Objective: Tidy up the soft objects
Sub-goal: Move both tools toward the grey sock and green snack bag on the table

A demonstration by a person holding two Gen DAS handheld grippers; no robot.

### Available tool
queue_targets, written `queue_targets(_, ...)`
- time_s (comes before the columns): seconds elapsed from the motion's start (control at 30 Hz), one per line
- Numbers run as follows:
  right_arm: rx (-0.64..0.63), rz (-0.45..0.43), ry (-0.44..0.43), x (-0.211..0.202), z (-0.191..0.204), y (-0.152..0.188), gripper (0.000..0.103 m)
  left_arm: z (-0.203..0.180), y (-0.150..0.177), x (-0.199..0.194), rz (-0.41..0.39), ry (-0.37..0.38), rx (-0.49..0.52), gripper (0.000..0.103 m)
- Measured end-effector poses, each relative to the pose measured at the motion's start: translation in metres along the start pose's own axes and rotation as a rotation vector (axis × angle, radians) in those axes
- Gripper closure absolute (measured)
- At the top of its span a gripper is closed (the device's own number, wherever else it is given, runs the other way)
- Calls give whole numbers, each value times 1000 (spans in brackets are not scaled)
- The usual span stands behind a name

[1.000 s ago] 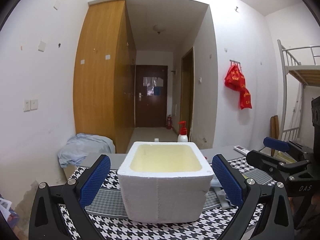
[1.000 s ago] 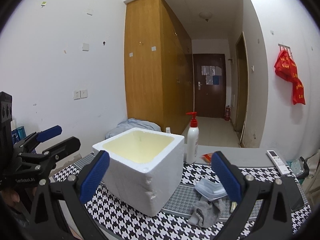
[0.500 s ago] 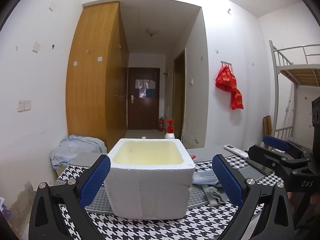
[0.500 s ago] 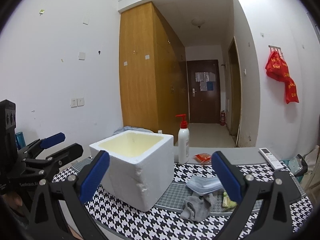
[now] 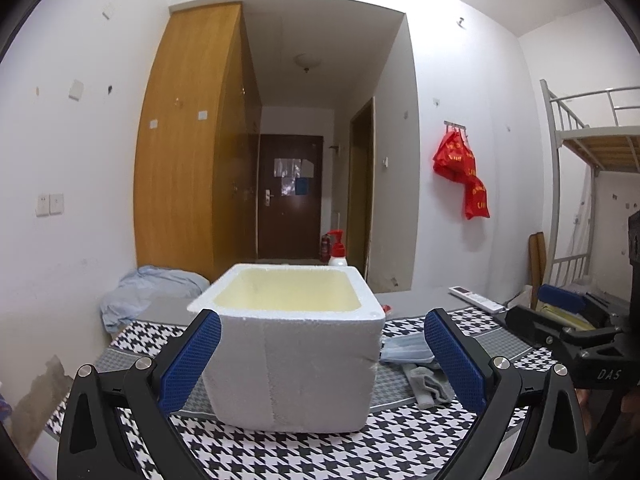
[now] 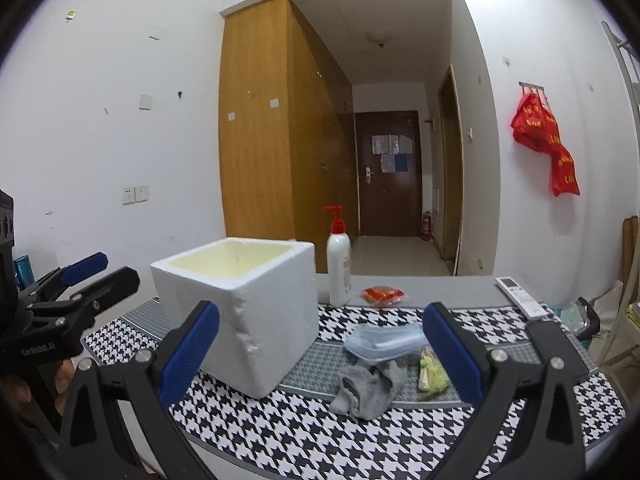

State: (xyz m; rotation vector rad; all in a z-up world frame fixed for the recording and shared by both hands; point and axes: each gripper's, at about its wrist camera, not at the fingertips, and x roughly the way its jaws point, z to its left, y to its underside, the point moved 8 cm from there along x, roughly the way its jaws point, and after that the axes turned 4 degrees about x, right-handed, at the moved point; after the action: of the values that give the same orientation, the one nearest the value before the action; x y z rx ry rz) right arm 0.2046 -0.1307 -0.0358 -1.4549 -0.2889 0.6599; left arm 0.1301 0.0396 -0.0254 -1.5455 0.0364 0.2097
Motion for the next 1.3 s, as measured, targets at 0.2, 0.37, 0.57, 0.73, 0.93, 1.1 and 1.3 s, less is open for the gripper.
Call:
queue_targets(0.2,9,14,10,2,-9,5,0,-4,8,10,34,5,-6,1)
queue_targets(0.37,12,32,32,4,-16,10,0,-12,15,17,55,26,-6,1)
queue_targets(0.57,22,57,74,5,-29,19,0,-25,22,28,94,62,8,1)
queue_targets(0.73,58,75,105,2,-45,24,0,-43,25,34,108,101,28,1)
queue_targets(0.93,67,85,165,-7,-64,28,0,-66,29,42,124,154,31,1)
queue_targets(1.1,70,84,205,-21,-76,30,0,-89,31,44,132,213,54,1)
queue_targets(1.3,87,84,238,-30,-90,33,0,-111,34,45,150,255,82,1)
